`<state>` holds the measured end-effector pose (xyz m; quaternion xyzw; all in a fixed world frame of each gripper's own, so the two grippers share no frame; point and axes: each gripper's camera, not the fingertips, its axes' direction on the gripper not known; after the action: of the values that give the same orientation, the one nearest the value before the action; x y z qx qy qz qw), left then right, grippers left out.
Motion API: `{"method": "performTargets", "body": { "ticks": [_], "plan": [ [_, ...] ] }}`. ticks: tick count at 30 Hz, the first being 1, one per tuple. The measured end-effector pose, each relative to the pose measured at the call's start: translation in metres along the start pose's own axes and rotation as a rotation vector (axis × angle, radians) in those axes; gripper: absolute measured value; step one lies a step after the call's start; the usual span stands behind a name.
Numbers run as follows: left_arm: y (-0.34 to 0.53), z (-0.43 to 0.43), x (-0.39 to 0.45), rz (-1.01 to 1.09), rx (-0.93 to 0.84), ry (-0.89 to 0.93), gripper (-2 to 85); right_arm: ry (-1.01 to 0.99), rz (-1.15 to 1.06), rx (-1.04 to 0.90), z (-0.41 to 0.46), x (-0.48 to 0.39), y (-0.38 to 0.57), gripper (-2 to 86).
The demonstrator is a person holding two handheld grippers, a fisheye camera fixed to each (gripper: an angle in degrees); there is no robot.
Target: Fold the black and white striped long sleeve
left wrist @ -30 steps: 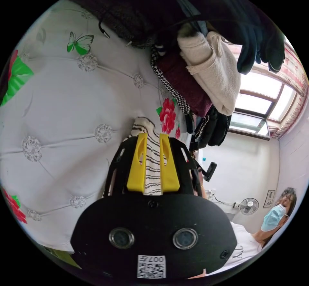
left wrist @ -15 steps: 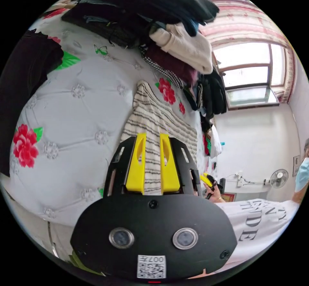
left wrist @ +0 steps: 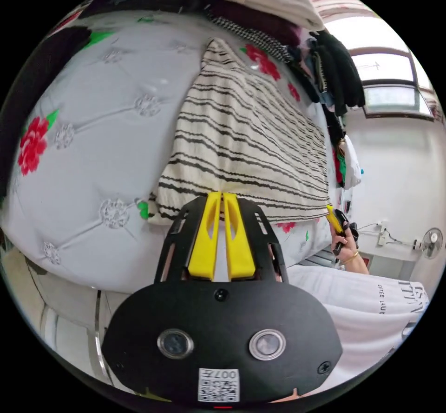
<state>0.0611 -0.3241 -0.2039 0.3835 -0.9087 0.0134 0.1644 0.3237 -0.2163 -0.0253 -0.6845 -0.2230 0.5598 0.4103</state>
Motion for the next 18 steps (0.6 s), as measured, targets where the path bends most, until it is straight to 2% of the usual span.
{"method": "performTargets", "body": {
  "ticks": [3,8,11,13,14,16,18],
  "plan": [
    [0.012,-0.005,-0.016,-0.035,0.058,0.088,-0.7,0.005,-0.051,0.008,-0.008,-0.006,0.002,0.8],
    [0.033,-0.019,-0.031,-0.057,0.116,0.111,-0.4,0.056,-0.158,0.001,-0.006,-0.039,-0.003,0.1],
    [0.043,-0.031,-0.049,-0.103,0.161,0.160,0.9,0.116,-0.398,-0.064,0.018,-0.112,-0.003,0.0],
    [0.047,-0.038,-0.060,-0.128,0.196,0.204,2.1,0.188,-0.702,-0.175,0.058,-0.193,0.016,0.0],
    [0.049,-0.042,-0.067,-0.144,0.216,0.238,2.7,0.216,-0.784,-0.203,0.070,-0.213,0.025,0.0],
    [0.052,-0.046,-0.078,-0.162,0.238,0.285,3.6,0.299,-1.085,-0.331,0.131,-0.280,0.074,0.1],
    [0.056,-0.048,-0.091,-0.185,0.268,0.337,4.6,0.287,-1.265,-0.458,0.181,-0.312,0.119,0.2]
  ]
}}
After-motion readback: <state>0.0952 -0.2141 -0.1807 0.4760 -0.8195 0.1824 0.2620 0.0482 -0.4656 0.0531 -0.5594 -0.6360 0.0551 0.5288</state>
